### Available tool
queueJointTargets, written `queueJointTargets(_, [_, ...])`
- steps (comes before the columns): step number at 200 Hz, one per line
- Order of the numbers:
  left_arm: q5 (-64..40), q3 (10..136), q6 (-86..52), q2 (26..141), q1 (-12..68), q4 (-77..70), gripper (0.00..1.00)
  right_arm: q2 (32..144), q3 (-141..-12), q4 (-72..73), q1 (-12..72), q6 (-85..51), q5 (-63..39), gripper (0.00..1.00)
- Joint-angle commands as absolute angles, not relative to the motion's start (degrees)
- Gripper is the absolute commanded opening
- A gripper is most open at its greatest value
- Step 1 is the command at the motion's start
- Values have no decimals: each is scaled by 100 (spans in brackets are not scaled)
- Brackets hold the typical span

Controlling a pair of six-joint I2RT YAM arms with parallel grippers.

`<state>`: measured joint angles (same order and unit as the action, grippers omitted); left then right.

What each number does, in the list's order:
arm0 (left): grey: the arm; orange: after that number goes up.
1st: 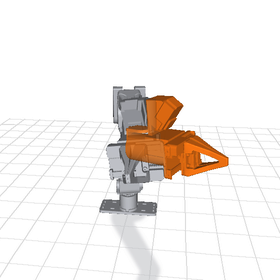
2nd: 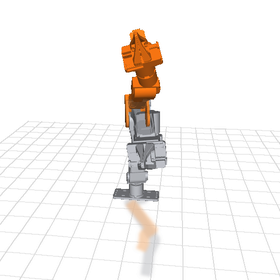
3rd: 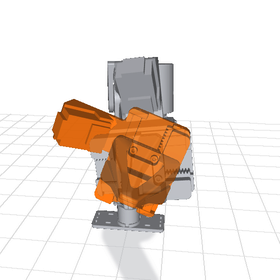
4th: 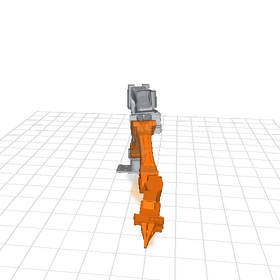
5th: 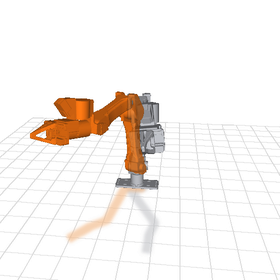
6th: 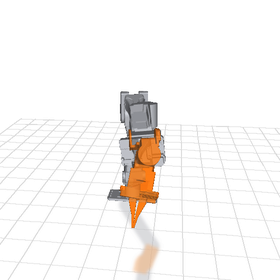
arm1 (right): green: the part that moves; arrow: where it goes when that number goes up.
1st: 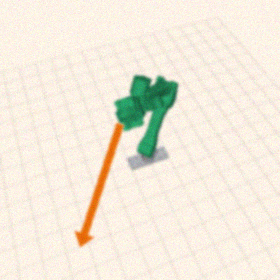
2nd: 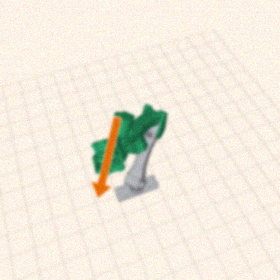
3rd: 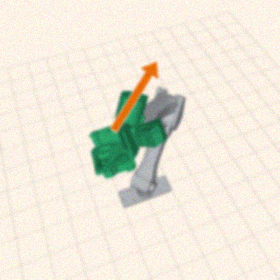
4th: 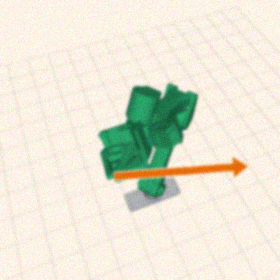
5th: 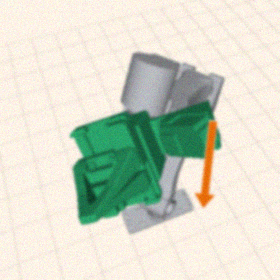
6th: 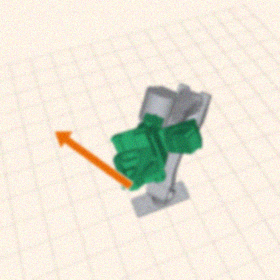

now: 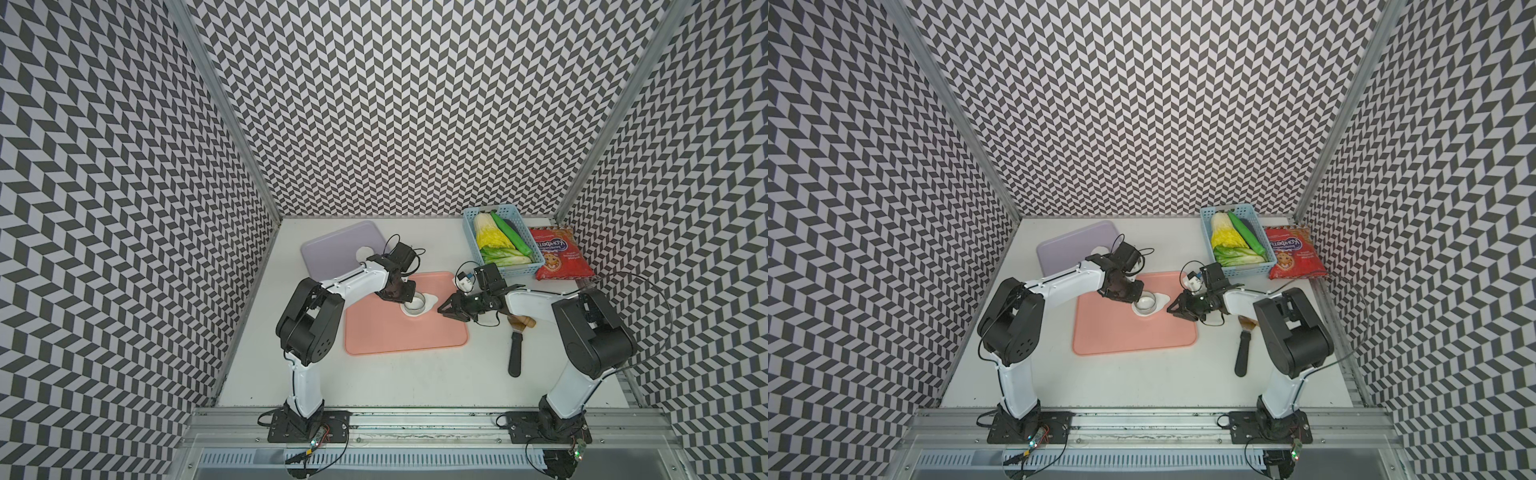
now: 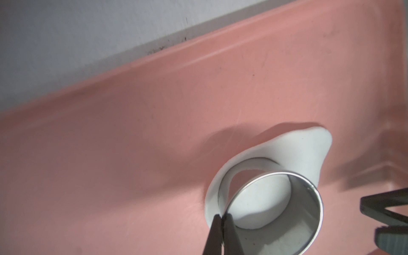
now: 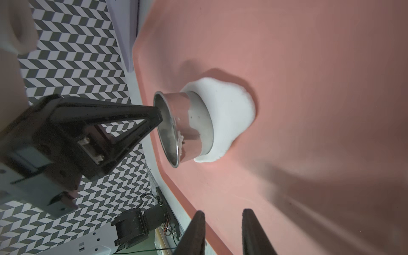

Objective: Roll out the dumpling wrappers from the dough
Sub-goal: Press the dumpling wrapper on the work surface, then remove the dumpling wrapper from the work surface.

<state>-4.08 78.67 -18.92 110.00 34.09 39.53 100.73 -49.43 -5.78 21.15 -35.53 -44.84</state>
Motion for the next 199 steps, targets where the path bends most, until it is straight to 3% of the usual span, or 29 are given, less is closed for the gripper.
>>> queueJointTargets(1, [-249,7612,-1881,11022,3410,4140,0,10181,-4904,-50,2136,-3665,-4586,32])
queueJointTargets(199, [-279,7475,-1828,10907,3349,4078,0,11283,-5090,1601,2290,-4977,-4937,32])
